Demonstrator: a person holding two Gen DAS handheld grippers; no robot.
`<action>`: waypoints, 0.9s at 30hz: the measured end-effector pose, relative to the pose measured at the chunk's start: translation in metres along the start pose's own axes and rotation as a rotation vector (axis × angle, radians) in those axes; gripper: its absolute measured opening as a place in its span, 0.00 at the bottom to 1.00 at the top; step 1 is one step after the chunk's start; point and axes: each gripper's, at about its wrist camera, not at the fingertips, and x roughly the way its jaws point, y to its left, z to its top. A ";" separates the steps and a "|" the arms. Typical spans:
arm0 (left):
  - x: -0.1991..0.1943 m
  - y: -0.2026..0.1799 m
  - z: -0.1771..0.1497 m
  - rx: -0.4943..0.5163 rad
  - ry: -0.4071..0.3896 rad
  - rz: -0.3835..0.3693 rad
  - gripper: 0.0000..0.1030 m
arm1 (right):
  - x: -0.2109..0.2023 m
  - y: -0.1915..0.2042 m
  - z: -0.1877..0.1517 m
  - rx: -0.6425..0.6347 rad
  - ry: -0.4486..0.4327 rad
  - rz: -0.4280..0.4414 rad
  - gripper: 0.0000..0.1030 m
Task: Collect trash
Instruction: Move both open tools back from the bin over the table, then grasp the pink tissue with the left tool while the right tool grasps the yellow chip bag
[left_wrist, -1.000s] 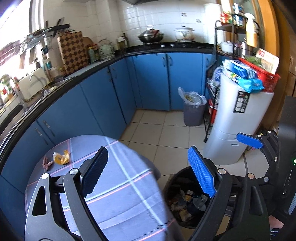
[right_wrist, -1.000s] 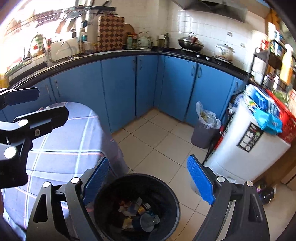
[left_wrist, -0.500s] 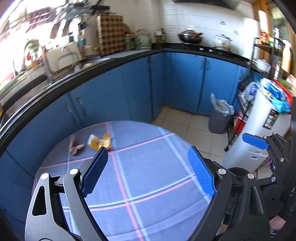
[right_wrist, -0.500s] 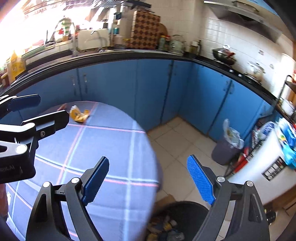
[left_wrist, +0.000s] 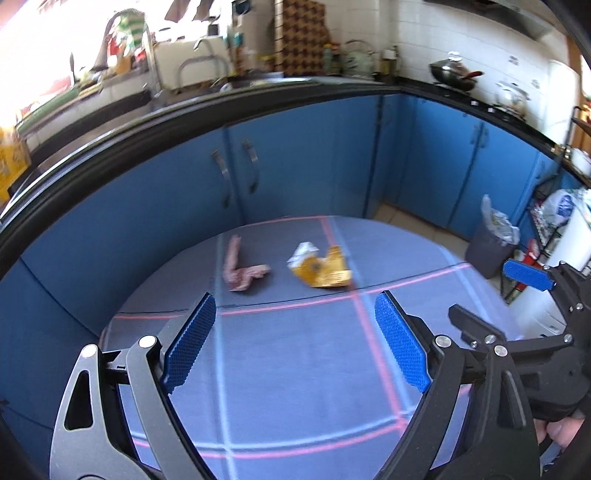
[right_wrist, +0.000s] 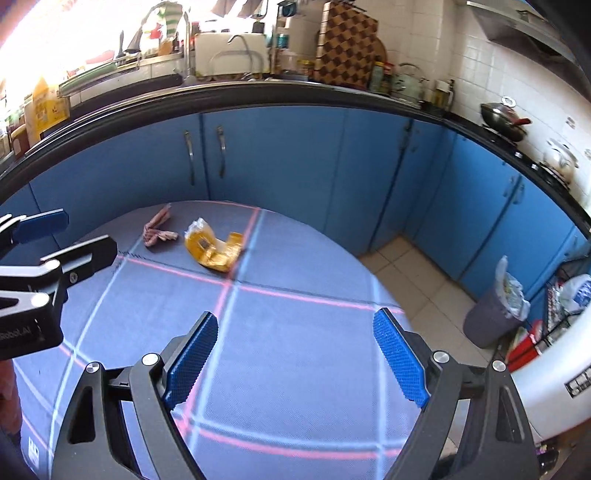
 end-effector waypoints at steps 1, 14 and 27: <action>0.006 0.007 0.000 -0.005 0.006 0.002 0.85 | 0.007 0.005 0.003 -0.004 0.005 0.009 0.82; 0.090 0.062 0.005 0.037 0.083 0.019 0.85 | 0.102 0.069 0.032 -0.106 0.074 0.042 0.81; 0.159 0.074 0.016 0.051 0.174 -0.003 0.84 | 0.137 0.075 0.037 -0.137 0.072 0.054 0.65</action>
